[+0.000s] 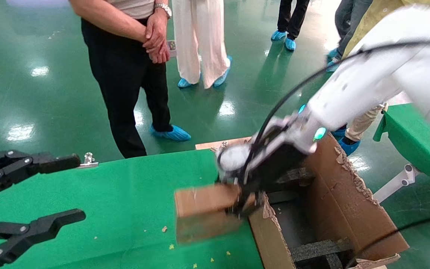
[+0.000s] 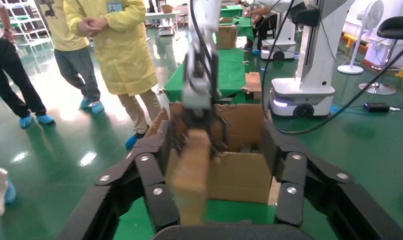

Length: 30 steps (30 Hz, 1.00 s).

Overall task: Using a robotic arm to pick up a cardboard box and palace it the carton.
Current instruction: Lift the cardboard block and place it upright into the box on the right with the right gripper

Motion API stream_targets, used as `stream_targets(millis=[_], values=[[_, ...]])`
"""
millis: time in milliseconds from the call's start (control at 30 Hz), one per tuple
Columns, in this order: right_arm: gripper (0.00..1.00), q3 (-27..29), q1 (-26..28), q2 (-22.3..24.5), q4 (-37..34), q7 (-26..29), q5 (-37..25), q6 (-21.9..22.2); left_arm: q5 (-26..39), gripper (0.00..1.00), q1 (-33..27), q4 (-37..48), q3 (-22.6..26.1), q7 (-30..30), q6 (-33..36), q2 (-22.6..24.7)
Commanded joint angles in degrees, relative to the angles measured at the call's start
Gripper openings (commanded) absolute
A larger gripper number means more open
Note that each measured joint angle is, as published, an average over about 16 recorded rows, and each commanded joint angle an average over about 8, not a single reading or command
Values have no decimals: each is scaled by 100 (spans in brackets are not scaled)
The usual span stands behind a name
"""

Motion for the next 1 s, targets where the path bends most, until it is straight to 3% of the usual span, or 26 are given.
stream_targets(millis=[33,300,533,1000], values=[[0,41,202,46,-79,-17,82,-29,0,100,0,0,0,0,0,0],[0,-59,1116,198,-383,-74,522,-90,-1,100,-1,0,2,1,-1,-1],[0,-429,1580,501,-475,-80,830,-102,-2,100,-1,0,3,2,-1,-1],[0,-1532,2389,1724,-246,408,867,-100,-4,100,-1,0,5,3,-2,-2]])
